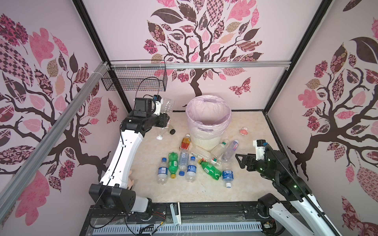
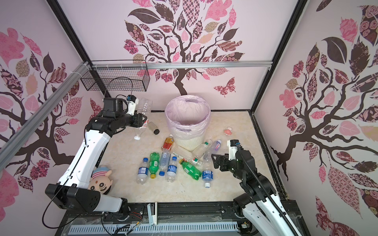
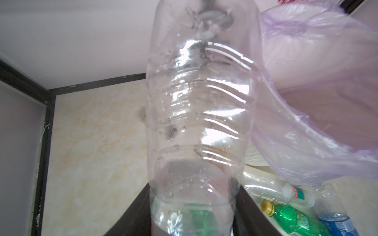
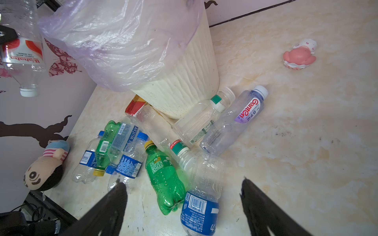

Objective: Throw the plastic bottles in the bin
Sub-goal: Pick up the plastic bottle from the top-left of the table, then throw the plastic bottle into the trash bin.

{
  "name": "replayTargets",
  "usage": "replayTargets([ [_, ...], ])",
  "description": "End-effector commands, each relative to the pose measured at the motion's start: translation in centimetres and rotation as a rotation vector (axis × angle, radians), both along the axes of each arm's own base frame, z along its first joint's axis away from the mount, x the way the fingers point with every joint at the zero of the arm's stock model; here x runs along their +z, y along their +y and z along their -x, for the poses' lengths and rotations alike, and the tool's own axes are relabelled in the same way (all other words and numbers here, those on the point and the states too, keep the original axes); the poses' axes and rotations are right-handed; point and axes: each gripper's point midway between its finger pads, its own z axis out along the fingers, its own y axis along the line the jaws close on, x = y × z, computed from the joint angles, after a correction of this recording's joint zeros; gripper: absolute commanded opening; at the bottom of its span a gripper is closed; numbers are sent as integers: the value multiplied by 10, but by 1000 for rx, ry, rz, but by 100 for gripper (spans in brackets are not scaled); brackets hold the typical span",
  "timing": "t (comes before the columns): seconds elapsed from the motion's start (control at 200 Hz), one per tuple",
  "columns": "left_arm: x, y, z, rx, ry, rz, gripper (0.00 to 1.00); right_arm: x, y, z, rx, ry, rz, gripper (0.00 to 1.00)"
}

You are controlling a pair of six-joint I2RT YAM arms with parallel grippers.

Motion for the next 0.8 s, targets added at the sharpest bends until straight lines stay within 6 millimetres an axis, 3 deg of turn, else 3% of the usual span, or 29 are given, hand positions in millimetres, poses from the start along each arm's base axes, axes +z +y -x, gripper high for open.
replayTargets([
  [0.0, 51, -16, 13, -62, -98, 128, 56, -6, 1, 2, 12, 12, 12, 89],
  [0.495, 138, -63, 27, -250, -219, 493, 55, -5, 2, 2, 17, 11, 9, 89],
  [0.795, 155, -90, 9, -285, -244, 548, 55, -5, 2, 2, 16, 9, 7, 89],
])
